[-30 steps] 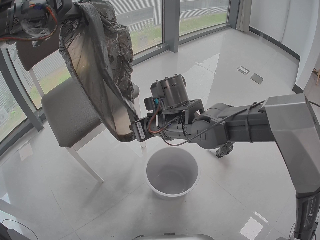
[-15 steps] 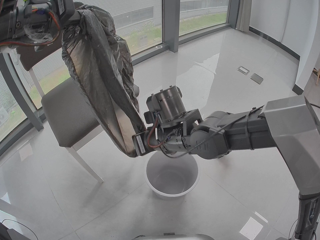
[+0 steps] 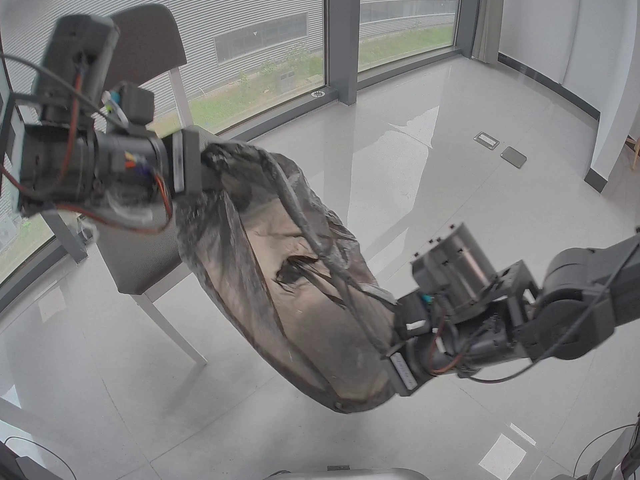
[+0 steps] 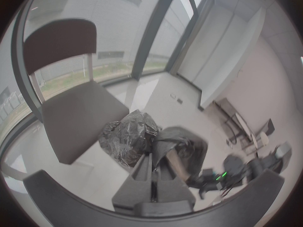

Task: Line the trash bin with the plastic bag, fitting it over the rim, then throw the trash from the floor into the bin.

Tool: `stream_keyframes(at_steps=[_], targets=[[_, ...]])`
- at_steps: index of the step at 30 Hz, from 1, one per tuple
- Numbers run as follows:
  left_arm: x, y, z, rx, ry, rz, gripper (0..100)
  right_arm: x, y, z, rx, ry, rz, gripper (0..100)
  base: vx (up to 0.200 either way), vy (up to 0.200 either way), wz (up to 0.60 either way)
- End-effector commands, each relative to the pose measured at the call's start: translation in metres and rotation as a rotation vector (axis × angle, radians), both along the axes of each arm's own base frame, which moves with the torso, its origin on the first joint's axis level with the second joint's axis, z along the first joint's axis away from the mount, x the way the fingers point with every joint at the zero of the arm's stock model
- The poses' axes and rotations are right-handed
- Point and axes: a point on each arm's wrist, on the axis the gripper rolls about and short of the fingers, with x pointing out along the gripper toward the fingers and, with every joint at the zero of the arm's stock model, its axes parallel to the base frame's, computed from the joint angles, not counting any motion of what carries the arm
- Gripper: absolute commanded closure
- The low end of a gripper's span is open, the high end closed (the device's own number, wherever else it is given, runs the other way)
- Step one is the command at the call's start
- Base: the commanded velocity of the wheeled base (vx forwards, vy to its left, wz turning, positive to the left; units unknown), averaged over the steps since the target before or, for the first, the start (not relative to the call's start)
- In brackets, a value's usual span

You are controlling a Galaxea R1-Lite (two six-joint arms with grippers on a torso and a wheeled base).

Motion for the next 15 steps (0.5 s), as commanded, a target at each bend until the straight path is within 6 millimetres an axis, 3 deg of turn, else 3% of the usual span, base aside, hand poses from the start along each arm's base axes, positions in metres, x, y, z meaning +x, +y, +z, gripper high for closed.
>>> stream_keyframes(at_steps=[1, 7, 15], targets=[[0.014, -0.015, -0.059, 0.109, 0.183, -0.067, 100, -0.029, -0.055, 0.019, -0.003, -0.004, -0.084, 100, 0.0, 0.0, 0.0], [0.028, -0.022, -0.075, 0.125, 0.216, -0.059, 100, -0.028, -0.059, 0.003, -0.04, 0.041, -0.099, 100, 0.0, 0.0, 0.0], [0.048, -0.035, -0.096, 0.112, 0.254, -0.096, 100, 0.003, -0.044, -0.033, -0.078, 0.086, -0.106, 100, 0.0, 0.0, 0.0]])
